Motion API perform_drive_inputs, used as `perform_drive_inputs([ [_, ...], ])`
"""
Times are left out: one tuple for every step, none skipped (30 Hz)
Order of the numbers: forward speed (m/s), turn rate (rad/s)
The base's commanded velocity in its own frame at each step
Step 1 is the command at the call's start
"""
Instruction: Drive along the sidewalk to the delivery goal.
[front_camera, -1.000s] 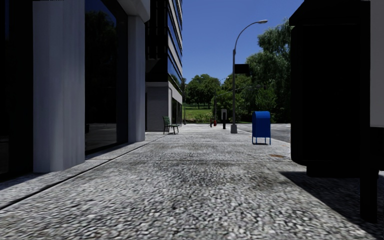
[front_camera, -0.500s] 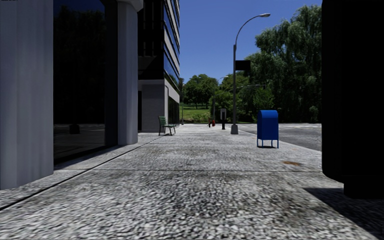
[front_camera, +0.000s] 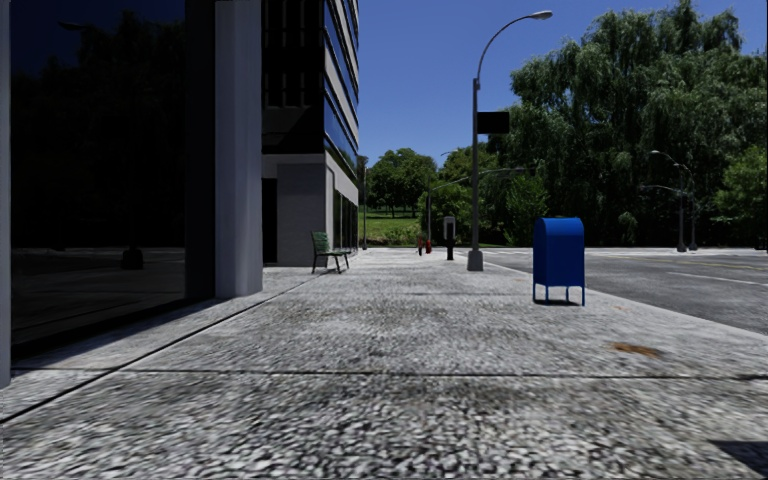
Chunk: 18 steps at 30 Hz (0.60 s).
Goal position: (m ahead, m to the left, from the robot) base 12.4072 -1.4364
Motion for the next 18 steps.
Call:
perform_drive_inputs([
  [1.46,0.0],
  [1.46,0.0],
  [1.46,0.0],
  [1.46,0.0],
  [1.46,0.0],
  [1.46,0.0],
  [1.46,0.0],
  [1.46,0.0],
  [1.46,0.0],
  [1.46,0.0],
  [1.46,0.0],
  [1.46,-0.41],
  [1.46,-0.92],
  [1.46,-1.08],
  [1.46,-1.08],
  [1.46,-1.09],
  [1.46,-0.23],
  [1.46,-0.04],
])
